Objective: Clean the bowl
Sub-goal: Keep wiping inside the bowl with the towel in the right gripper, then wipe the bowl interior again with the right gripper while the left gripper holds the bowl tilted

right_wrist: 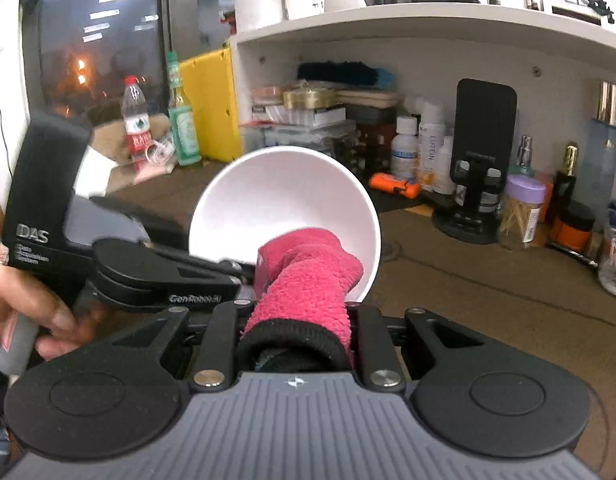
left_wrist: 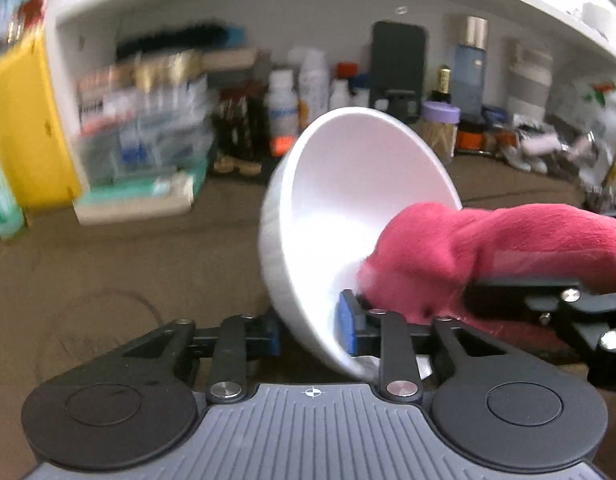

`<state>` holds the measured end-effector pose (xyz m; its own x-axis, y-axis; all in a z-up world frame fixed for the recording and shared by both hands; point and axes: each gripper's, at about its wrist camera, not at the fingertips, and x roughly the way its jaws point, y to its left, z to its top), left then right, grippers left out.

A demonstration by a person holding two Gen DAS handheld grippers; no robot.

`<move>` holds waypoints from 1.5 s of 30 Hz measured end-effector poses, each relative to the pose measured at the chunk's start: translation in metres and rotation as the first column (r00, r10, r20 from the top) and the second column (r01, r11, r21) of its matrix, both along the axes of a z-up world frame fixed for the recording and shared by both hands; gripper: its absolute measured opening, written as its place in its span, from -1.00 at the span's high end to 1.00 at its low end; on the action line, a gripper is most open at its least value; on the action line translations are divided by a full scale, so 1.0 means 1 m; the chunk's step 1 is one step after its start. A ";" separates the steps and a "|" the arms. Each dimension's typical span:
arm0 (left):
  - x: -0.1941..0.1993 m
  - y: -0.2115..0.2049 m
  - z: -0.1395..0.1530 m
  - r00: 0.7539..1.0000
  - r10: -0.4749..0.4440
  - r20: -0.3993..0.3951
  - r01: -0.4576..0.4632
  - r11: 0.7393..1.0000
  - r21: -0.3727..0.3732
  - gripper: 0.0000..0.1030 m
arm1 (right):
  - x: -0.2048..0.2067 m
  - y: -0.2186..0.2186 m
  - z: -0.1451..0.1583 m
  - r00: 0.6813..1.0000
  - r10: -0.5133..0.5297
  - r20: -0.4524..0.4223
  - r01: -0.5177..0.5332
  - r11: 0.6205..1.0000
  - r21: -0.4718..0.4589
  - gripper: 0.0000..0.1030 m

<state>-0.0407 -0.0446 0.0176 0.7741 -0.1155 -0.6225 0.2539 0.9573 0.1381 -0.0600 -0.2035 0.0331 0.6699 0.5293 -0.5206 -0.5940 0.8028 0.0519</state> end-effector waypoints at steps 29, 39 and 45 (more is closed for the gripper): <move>0.020 -0.009 0.032 0.996 -0.013 0.083 -0.006 0.972 0.234 -0.39 | 0.036 -0.025 -0.019 0.990 -0.040 -0.134 0.059 0.988 0.145 0.63; 0.009 0.003 -0.010 0.986 0.165 0.026 -0.164 0.986 -0.040 -0.18 | 0.006 -0.015 -0.017 0.988 -0.039 -0.151 0.065 0.982 0.178 0.62; 0.008 0.021 0.000 0.996 0.087 -0.034 -0.091 0.981 -0.171 0.63 | -0.005 -0.001 0.002 0.998 -0.065 0.005 0.064 0.996 0.068 0.61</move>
<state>-0.0326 -0.0240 0.0177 0.7696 -0.1541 -0.6197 0.1681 0.9851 -0.0362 -0.0654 -0.2050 0.0346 0.7073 0.5189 -0.4800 -0.5418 0.8341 0.1034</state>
